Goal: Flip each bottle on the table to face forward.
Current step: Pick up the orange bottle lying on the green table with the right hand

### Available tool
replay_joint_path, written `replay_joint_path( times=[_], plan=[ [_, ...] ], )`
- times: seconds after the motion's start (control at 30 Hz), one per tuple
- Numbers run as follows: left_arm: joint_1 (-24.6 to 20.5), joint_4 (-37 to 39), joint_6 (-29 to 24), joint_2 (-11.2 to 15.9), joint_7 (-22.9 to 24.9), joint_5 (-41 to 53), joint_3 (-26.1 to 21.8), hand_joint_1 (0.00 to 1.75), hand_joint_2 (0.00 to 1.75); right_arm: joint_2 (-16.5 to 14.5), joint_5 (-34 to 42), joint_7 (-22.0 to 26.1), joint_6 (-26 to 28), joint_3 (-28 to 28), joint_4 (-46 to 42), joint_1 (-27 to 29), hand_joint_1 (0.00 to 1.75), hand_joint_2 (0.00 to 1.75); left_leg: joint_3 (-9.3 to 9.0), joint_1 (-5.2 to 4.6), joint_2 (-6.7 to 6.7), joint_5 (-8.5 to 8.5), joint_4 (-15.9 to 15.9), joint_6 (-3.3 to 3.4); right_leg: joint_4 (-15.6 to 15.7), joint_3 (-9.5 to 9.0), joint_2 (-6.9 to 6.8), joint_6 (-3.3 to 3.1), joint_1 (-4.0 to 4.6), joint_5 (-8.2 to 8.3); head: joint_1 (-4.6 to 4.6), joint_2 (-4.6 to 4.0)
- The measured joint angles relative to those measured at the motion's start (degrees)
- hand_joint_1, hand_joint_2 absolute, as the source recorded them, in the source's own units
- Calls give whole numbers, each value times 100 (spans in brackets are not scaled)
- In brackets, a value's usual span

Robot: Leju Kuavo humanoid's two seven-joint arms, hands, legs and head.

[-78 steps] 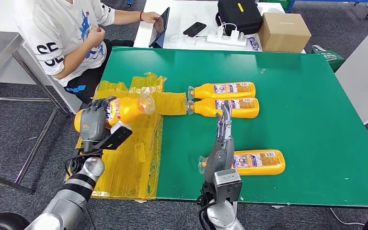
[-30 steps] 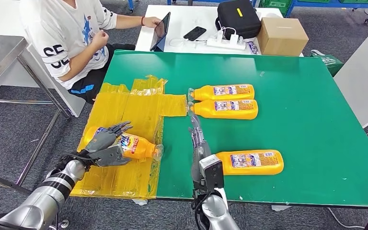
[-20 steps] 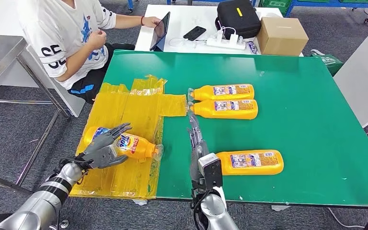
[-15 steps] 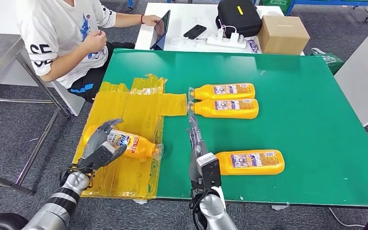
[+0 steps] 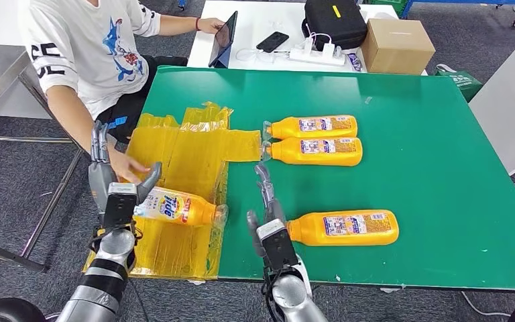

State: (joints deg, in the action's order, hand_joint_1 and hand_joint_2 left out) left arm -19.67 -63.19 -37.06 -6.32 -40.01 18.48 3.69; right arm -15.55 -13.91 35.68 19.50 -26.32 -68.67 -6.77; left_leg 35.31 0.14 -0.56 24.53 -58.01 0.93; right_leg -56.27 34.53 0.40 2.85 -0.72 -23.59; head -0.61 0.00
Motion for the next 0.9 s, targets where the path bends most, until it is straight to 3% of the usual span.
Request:
replay_joint_path(
  times=[0.17,0.3,0.4,0.63,0.9],
  plan=[
    [345,-412,298,-177,-5,-743,-73,0,175,508,-1353,-862,204,8,-299,46,0,175,2,-7,1,3,0,1,4,0,0,1,-8,0,-1,0],
    [774,-752,594,-244,-7,-908,-158,0,175,1115,-2514,-1855,-248,85,-781,222,0,175,3,-8,-2,10,-2,5,12,0,0,3,-8,-1,-1,0],
    [1073,-933,837,-274,60,-816,-226,0,175,1637,-2977,-2342,-654,148,-1178,507,0,175,5,-8,-2,18,-2,8,13,0,0,5,-8,-3,1,0],
    [1453,-971,1234,-398,170,-451,-302,0,175,2658,-3178,-2821,-1086,435,-2107,1040,0,175,9,-8,3,26,-2,10,14,7,1,6,-7,-4,2,0],
    [1475,-837,1325,-505,170,-383,-303,0,175,3087,-3232,-2894,-1240,537,-2481,1192,0,175,6,-6,5,24,-2,10,12,5,1,6,-6,-3,3,0]
  ],
)
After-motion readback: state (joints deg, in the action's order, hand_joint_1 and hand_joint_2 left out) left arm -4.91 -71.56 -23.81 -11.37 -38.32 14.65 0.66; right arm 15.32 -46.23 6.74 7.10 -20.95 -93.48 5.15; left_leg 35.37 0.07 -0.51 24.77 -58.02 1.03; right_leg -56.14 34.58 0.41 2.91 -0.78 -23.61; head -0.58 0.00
